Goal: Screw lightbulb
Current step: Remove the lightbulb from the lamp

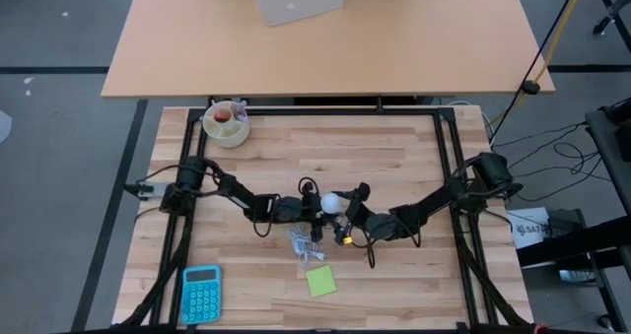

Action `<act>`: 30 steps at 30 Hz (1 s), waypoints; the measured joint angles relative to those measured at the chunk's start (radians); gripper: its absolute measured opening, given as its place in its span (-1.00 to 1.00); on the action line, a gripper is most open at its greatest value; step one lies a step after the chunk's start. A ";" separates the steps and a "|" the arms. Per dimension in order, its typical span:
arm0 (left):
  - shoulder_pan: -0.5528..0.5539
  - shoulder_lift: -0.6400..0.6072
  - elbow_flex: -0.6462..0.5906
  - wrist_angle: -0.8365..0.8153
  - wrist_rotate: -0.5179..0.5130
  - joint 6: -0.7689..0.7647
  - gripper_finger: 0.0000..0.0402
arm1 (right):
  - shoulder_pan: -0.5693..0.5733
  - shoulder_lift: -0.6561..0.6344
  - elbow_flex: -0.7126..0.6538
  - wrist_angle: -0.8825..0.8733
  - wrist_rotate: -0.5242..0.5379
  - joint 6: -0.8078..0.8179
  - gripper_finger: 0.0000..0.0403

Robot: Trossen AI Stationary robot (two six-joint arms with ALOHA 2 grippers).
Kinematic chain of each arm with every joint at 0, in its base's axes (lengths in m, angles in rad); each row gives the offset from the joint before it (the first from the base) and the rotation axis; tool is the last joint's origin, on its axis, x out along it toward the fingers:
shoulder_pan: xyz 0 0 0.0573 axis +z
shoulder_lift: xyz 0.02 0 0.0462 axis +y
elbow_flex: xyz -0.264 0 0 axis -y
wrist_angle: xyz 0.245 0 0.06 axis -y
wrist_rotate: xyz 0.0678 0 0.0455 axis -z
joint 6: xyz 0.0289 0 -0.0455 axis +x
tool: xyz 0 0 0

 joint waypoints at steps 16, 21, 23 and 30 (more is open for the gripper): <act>0.000 0.000 0.001 -0.001 0.000 0.000 -0.10 | 0.057 -0.022 0.000 -0.103 0.175 -0.018 0.75; 0.000 0.000 0.001 -0.002 0.000 0.001 -0.10 | 0.072 -0.025 0.000 -0.107 0.205 -0.031 0.75; 0.000 0.000 0.001 -0.002 0.001 0.000 -0.10 | 0.077 -0.026 0.000 -0.112 0.212 -0.034 0.75; 0.000 0.000 0.001 -0.003 0.001 0.001 -0.10 | 0.113 -0.026 0.000 -0.139 0.287 -0.027 0.75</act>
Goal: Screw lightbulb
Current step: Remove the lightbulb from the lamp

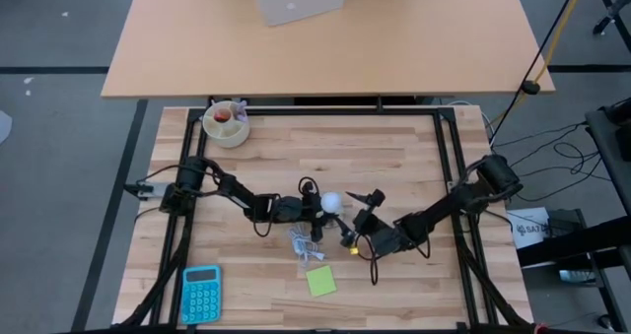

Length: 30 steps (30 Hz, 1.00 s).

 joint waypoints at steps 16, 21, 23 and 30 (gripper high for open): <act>0.000 0.000 0.000 0.000 0.000 0.000 -0.10 | 0.057 0.000 0.000 -0.012 0.288 0.000 0.75; 0.000 0.000 0.000 0.000 0.000 0.000 -0.10 | 0.068 0.000 0.000 -0.009 0.256 -0.016 0.75; 0.000 0.000 0.000 0.000 0.000 0.000 -0.10 | 0.074 0.000 0.000 0.010 0.254 -0.034 0.75; 0.000 0.000 0.000 0.000 0.000 0.000 -0.10 | 0.087 0.000 0.000 0.094 0.190 -0.137 0.75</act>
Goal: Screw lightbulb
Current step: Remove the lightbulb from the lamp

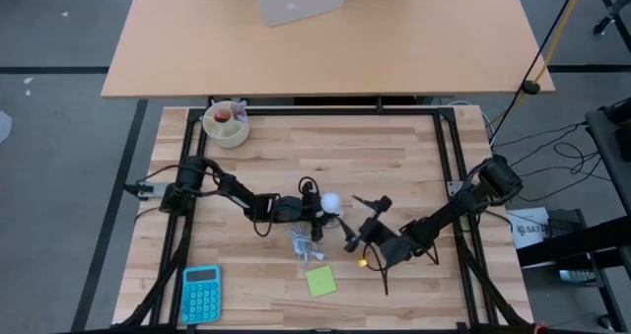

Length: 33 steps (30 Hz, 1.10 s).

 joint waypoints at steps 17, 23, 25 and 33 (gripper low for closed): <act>0.000 0.000 0.000 0.001 0.001 -0.002 -0.10 | -0.071 0.000 0.004 0.014 -0.139 -0.012 0.75; 0.001 0.000 0.000 0.001 -0.001 -0.003 -0.10 | -0.060 0.000 0.005 -0.036 -0.058 -0.019 0.75; 0.000 0.000 0.000 0.001 -0.001 -0.003 -0.10 | -0.059 0.000 0.005 -0.044 -0.039 -0.018 0.75; 0.001 0.000 0.000 0.000 -0.002 -0.003 -0.10 | -0.048 0.000 0.005 -0.061 0.056 -0.025 0.75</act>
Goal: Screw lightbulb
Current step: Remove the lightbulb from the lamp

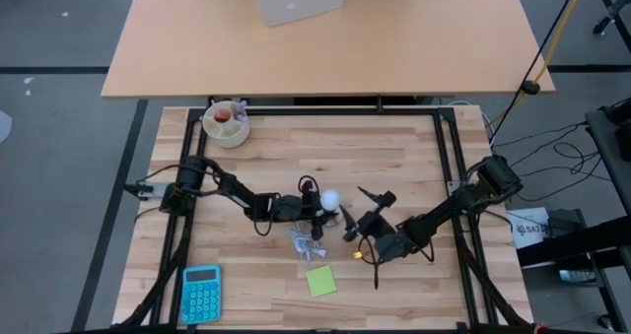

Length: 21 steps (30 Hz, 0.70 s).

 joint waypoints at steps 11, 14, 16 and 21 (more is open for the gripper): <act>-0.001 0.000 0.000 -0.003 0.007 0.006 -0.10 | 0.030 0.000 0.000 0.039 0.048 -0.032 0.75; -0.001 0.000 0.000 -0.003 0.007 0.006 -0.10 | 0.041 0.000 0.000 0.060 0.043 -0.033 0.75; -0.001 0.000 0.000 -0.004 0.007 0.006 -0.10 | 0.045 0.000 0.000 0.070 0.035 -0.044 0.75; -0.001 0.000 0.000 -0.004 0.006 0.004 -0.10 | 0.042 0.000 0.000 0.114 -0.143 -0.079 0.75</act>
